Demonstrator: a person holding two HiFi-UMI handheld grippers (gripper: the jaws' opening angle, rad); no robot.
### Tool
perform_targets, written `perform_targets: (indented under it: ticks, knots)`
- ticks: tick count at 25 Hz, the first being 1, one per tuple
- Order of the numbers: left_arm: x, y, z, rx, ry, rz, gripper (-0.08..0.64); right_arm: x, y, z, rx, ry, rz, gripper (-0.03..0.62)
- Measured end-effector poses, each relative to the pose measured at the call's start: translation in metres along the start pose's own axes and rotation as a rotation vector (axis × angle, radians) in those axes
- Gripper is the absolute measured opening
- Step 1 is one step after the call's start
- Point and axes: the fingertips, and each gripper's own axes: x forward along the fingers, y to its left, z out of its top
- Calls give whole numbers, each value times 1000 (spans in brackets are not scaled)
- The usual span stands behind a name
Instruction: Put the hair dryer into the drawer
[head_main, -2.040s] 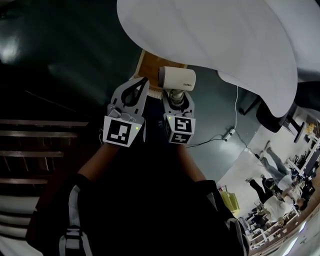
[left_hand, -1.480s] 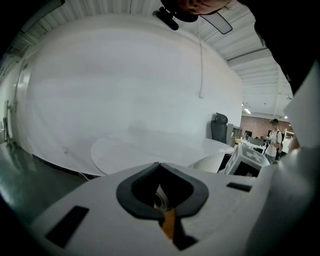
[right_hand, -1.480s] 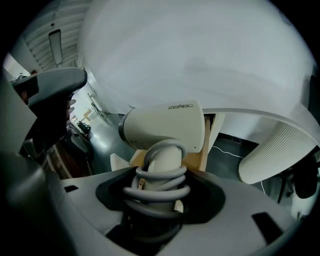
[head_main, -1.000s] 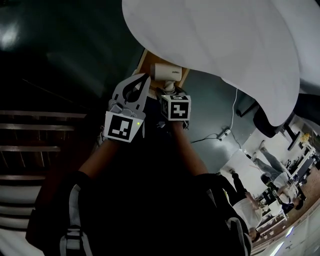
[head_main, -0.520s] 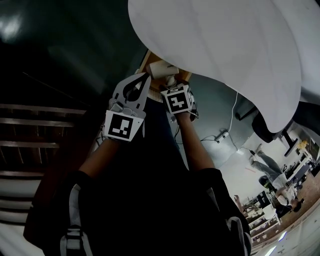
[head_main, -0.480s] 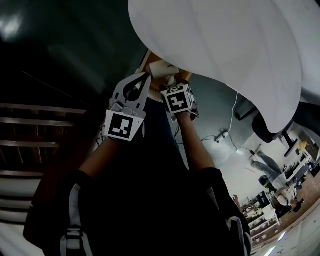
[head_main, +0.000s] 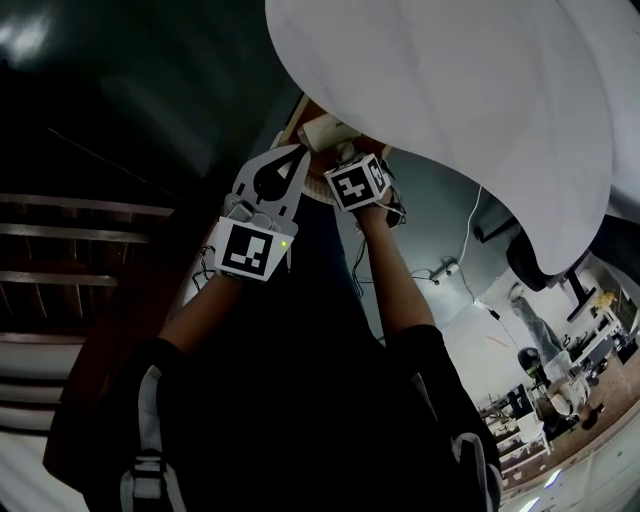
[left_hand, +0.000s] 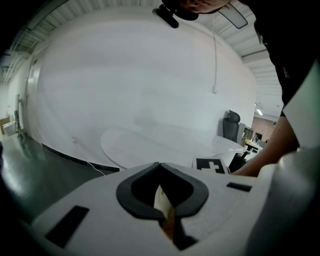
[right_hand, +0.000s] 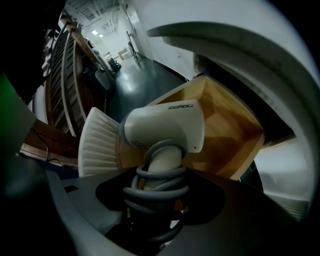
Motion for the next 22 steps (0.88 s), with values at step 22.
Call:
perform_targets:
  ticks: [22]
  knots:
    - [0,6,-5,-26,13,6,8,38,6,-20,19,292,120,285]
